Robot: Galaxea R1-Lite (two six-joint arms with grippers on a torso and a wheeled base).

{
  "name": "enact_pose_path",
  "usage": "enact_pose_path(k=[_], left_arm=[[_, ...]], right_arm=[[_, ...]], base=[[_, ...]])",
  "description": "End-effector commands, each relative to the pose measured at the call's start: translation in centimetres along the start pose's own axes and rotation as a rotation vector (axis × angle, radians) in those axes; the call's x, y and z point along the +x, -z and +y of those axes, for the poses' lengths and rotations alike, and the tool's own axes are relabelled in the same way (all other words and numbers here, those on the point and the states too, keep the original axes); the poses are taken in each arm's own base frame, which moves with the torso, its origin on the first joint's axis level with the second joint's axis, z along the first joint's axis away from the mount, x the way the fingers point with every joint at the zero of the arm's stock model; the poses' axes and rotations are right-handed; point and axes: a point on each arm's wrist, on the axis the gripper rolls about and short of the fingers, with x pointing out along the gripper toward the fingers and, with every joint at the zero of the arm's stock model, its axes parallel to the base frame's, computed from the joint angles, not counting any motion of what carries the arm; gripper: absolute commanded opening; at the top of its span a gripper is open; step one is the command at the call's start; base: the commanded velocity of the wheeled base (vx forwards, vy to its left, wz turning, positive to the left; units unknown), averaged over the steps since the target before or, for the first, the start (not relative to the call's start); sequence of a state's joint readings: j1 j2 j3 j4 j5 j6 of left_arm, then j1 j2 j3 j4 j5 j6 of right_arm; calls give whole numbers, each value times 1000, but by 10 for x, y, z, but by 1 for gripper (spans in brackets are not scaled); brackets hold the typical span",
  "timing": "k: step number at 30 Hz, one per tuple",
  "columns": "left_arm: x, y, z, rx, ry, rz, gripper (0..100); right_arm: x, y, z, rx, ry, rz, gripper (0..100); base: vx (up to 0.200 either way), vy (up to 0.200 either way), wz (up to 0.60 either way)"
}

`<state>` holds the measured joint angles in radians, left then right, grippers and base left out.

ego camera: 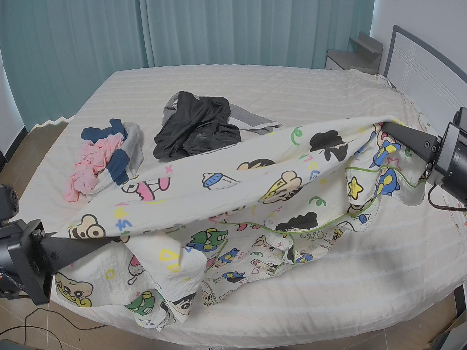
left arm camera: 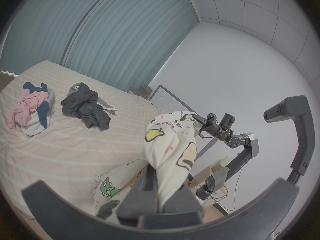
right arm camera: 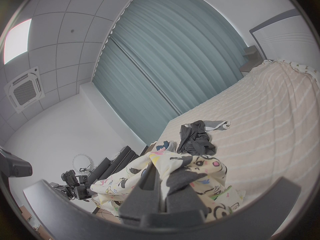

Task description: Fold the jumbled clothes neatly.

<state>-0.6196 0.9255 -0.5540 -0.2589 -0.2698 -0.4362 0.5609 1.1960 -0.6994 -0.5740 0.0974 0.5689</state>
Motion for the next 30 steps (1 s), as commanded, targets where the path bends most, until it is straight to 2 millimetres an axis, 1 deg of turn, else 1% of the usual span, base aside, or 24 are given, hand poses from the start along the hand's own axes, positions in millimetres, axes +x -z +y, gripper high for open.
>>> enact_pose_path(k=[1, 7, 13, 27, 30], left_arm=[[1, 0, 0, -2, 0, 4, 0], [3, -1, 0, 8, 1, 2, 0], [7, 0, 0, 17, 10, 11, 0], [13, 2, 1, 50, 11, 36, 0], [13, 2, 1, 56, 9, 37, 0]], right_arm=[[0, 0, 0, 0, 1, 1, 0], [-6, -6, 4, -3, -12, -28, 0], [-7, -4, 2, -2, -7, -20, 0], [-9, -6, 3, -4, -12, -31, 0], [-14, -11, 5, -9, -16, -54, 0]], base=[[0, -200, 0], [0, -200, 0], [0, -200, 0], [0, -200, 0], [0, 0, 0]])
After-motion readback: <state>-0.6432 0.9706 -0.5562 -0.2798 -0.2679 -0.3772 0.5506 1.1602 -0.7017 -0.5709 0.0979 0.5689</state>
